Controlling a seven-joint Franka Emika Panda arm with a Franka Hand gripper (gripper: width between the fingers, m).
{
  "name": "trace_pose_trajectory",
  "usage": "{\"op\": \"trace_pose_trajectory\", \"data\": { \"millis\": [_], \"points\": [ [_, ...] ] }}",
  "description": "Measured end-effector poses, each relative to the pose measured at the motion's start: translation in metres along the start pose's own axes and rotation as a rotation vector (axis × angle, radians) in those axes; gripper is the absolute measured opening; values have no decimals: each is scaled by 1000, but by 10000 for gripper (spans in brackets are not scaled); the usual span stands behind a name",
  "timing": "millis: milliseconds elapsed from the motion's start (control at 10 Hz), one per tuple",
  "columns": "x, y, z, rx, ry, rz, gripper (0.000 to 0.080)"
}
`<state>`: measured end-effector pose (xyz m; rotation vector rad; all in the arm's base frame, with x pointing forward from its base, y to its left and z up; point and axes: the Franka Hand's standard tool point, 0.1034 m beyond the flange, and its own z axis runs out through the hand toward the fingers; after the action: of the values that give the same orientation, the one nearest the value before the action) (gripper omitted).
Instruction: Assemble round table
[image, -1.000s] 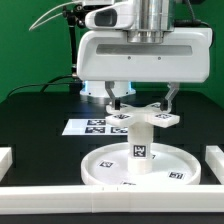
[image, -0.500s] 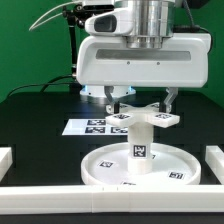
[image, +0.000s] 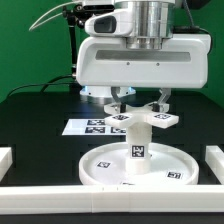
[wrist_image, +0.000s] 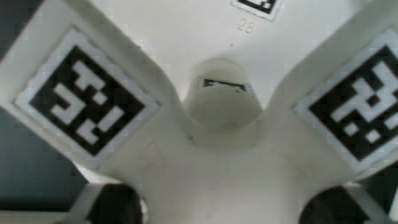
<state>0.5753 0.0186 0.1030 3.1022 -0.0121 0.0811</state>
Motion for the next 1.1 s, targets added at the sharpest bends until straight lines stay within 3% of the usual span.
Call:
{"op": "trace_pose_trajectory", "data": {
  "millis": [400,800,1100],
  "points": [
    [0,0,0,1,0,25,438],
    [-1,-4,0,26,-4,465,439],
    [-1,-14,-1,23,-11,720,439]
  ]
}}
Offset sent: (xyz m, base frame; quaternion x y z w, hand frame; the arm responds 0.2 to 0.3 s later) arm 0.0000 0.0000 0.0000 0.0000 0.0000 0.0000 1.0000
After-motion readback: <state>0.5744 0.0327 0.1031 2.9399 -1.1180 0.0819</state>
